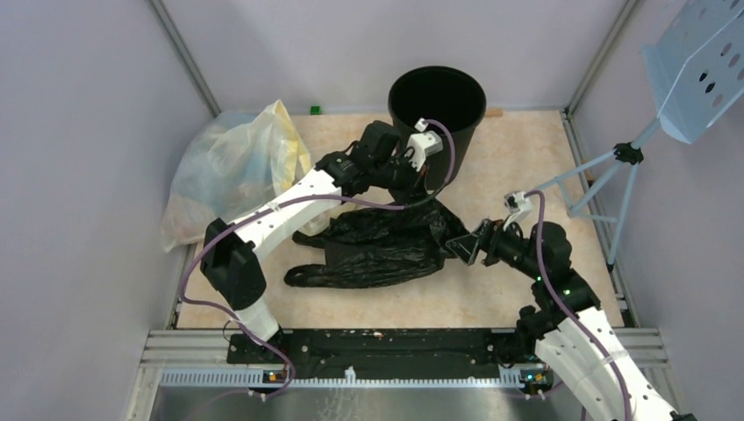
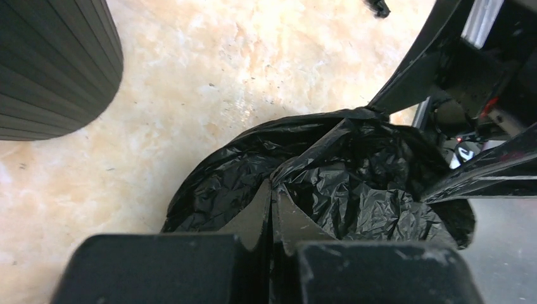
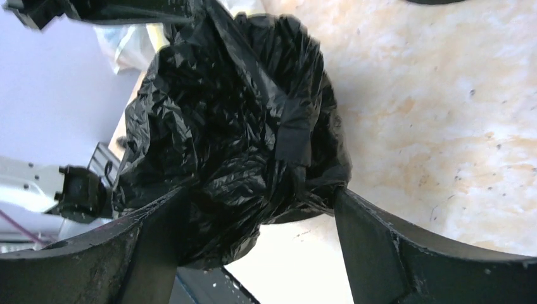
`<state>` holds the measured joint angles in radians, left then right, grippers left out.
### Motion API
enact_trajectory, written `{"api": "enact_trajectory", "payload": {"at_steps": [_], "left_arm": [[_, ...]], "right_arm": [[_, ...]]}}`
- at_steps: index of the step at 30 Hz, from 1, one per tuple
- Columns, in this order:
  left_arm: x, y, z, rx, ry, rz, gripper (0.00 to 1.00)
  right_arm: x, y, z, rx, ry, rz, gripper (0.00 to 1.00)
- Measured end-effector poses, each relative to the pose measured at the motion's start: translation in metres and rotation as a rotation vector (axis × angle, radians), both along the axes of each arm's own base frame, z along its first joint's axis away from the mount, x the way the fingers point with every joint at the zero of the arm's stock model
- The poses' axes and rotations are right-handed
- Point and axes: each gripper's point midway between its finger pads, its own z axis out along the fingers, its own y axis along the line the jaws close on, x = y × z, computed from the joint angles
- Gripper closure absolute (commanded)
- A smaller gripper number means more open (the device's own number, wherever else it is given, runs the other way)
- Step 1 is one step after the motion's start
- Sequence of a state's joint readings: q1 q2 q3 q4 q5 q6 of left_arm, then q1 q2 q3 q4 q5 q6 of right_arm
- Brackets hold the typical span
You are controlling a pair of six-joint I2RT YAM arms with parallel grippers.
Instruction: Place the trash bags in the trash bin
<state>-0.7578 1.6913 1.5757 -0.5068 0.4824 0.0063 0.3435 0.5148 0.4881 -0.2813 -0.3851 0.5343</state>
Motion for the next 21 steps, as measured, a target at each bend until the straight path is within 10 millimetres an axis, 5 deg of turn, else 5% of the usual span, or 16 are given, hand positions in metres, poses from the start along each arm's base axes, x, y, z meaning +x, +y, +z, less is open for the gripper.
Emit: {"api": "enact_trajectory", "payload": {"at_steps": [5, 9, 17, 21], "left_arm": [[-0.001, -0.003, 0.000, -0.003, 0.061, 0.011, 1.00], [0.015, -0.011, 0.008, -0.010, 0.078, 0.082, 1.00], [0.051, -0.009, -0.040, 0.061, 0.228, 0.406, 1.00], [0.067, -0.012, -0.048, 0.043, 0.261, 0.516, 0.86]], "right_arm": [[-0.010, 0.003, -0.019, 0.024, 0.012, 0.028, 0.17], [0.005, -0.024, -0.030, -0.042, 0.054, -0.161, 0.17], [0.015, -0.052, -0.025, -0.108, 0.063, -0.328, 0.17], [0.014, -0.050, -0.019, -0.098, 0.053, -0.314, 0.16]]}}
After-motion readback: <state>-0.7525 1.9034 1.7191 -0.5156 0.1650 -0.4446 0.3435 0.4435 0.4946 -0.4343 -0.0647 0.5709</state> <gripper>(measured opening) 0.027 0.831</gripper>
